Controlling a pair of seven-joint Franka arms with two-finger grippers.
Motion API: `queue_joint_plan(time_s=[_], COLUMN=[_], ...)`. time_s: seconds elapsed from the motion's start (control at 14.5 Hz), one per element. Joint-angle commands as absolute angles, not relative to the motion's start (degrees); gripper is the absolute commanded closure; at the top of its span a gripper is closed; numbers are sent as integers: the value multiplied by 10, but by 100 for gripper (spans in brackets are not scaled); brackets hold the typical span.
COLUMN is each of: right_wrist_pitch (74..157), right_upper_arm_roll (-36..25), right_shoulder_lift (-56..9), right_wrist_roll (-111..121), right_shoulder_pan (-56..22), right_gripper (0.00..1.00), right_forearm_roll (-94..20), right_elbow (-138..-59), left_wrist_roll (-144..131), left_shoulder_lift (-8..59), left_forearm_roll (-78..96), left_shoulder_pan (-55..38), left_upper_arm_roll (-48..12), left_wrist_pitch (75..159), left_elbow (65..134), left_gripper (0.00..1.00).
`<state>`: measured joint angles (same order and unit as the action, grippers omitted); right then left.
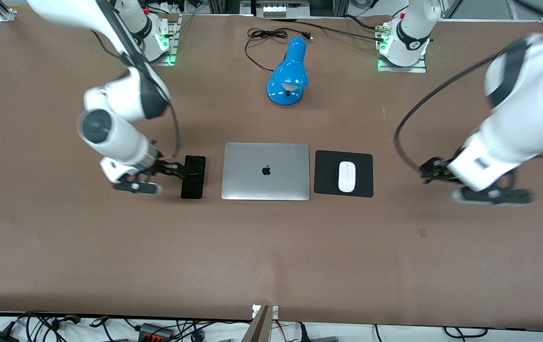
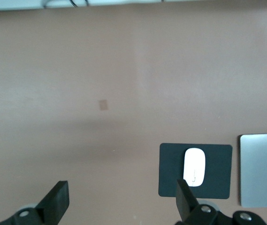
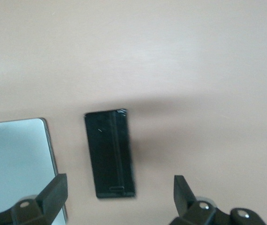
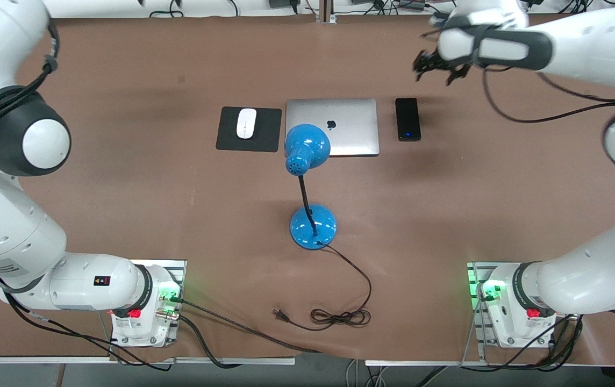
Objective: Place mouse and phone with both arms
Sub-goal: 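Open both grippers and lift them away from the phone and mouse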
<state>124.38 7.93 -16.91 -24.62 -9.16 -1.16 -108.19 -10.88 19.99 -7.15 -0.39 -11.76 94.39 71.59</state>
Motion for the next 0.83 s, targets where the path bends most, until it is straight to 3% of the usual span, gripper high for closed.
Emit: queue_joint_plan(time_s=[0.0, 0.14, 0.28, 0.41, 0.55, 0.76], right_wrist_pitch=[1136, 1086, 1057, 996, 989, 992], right_upper_arm_roll=[83, 79, 71, 68, 65, 61], right_shoulder_lift=[-69, -10, 32, 53, 68, 70], right_wrist_roll=[-225, -164, -49, -7, -7, -6], right_shoulder_pan=[-63, -35, 14, 39, 40, 45], right_gripper=[0, 0, 0, 0, 0, 0], right_forearm_roll=[-18, -18, -18, -18, -18, -18], right_elbow=[-1100, -1121, -1144, -1144, -1157, -1165], left_wrist_roll=[-96, -96, -92, -92, -91, -91], left_shoulder_lift=[214, 209, 178, 162, 156, 54], left_forearm_roll=[-76, -49, -24, -22, -19, 10], left_shoulder_pan=[18, 33, 40, 40, 54, 40], left_upper_arm_roll=[-121, -125, -123, -123, -124, -83], left_wrist_pitch=[898, 888, 825, 820, 803, 888], left_elbow=[663, 662, 681, 698, 701, 849], left_gripper=[0, 0, 0, 0, 0, 0])
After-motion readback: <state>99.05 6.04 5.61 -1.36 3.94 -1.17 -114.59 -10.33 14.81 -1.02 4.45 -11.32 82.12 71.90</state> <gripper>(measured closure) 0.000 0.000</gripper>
